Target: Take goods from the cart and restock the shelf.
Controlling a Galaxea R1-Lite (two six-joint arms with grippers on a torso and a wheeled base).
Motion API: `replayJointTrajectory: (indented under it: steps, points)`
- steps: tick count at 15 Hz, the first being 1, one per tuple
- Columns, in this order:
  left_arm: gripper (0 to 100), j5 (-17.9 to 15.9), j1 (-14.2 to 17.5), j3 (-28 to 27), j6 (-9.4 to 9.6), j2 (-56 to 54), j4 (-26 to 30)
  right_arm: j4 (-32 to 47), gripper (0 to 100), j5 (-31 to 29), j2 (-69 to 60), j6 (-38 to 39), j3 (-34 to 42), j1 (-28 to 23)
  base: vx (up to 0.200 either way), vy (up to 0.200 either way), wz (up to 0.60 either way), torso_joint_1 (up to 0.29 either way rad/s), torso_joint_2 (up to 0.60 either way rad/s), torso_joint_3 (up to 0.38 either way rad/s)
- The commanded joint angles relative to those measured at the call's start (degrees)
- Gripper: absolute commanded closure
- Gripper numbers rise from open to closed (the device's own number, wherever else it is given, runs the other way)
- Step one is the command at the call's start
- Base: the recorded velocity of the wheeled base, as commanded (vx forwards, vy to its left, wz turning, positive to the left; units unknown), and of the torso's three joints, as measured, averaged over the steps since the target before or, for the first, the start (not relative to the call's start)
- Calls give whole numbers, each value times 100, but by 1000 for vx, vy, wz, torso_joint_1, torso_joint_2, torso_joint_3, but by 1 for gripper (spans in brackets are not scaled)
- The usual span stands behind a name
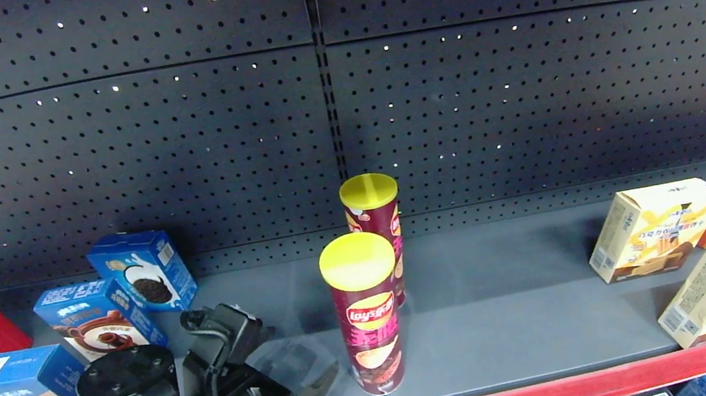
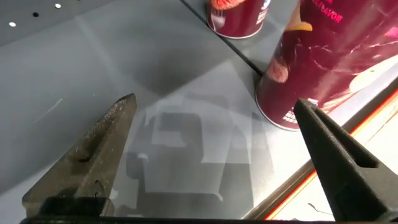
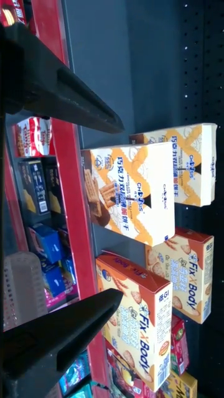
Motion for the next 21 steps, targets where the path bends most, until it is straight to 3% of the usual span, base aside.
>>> replayJointTrajectory:
  steps: [1,21]
  points:
    - [0,-1,3,-117,0,207,-3,-4,0,-2,30,6,-3,4,0,0,0,0,0,0]
    - [0,96,-269,-494,-18,576,-12,-4,0,-2,-14,6,23,4,0,0,0,0,0,0]
